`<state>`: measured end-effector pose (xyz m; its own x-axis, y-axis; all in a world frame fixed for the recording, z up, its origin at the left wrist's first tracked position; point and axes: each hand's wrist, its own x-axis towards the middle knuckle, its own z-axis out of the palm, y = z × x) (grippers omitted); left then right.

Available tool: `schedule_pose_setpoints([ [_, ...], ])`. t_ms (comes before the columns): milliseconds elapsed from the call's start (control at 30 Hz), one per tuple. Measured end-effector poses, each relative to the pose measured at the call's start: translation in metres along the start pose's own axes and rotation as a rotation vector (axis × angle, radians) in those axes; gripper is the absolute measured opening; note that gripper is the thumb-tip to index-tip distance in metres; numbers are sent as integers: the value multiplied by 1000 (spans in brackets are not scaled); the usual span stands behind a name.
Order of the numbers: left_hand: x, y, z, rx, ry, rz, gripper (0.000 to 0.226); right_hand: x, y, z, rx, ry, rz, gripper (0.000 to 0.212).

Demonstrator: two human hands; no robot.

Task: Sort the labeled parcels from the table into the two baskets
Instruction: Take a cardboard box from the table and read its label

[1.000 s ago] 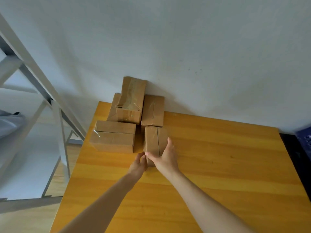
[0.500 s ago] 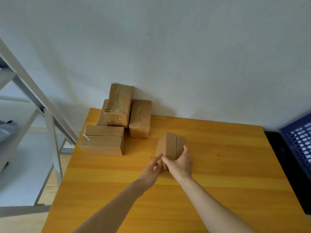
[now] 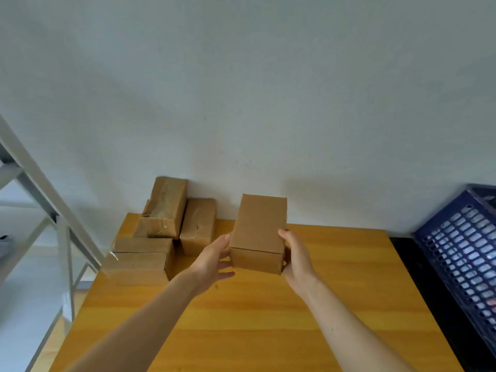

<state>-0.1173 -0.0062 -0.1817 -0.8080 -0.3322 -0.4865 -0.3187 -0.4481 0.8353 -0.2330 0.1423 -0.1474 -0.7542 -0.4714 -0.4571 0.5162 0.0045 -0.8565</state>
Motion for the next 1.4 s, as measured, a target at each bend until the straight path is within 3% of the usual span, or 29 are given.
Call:
schedule_pose_setpoints([
  [200,1,35,10,-105,-245,9,56,2,-25,0,197,-209,-1,35],
  [300,1,51,12,-131,-237,61,61,8,-33,0,151,-159,-79,28],
  [467,0,71,14,-124,-185,110,55,12,-52,3,-41,-10,-231,33],
  [567,-1,84,18,-62,-197,165,52,13,-62,6,-118,-8,-270,31],
  [767,-7,104,20,12,-166,270,69,4,-83,15,-238,-311,-292,38],
  [900,-12,118,15,46,-148,335,56,3,-96,14,-181,-412,-344,46],
  [1167,-20,131,11,144,-107,389,52,2,-97,20,-155,-367,-415,42],
  [1400,-7,118,25,139,-179,315,57,-7,-84,-5,-204,-225,-400,38],
])
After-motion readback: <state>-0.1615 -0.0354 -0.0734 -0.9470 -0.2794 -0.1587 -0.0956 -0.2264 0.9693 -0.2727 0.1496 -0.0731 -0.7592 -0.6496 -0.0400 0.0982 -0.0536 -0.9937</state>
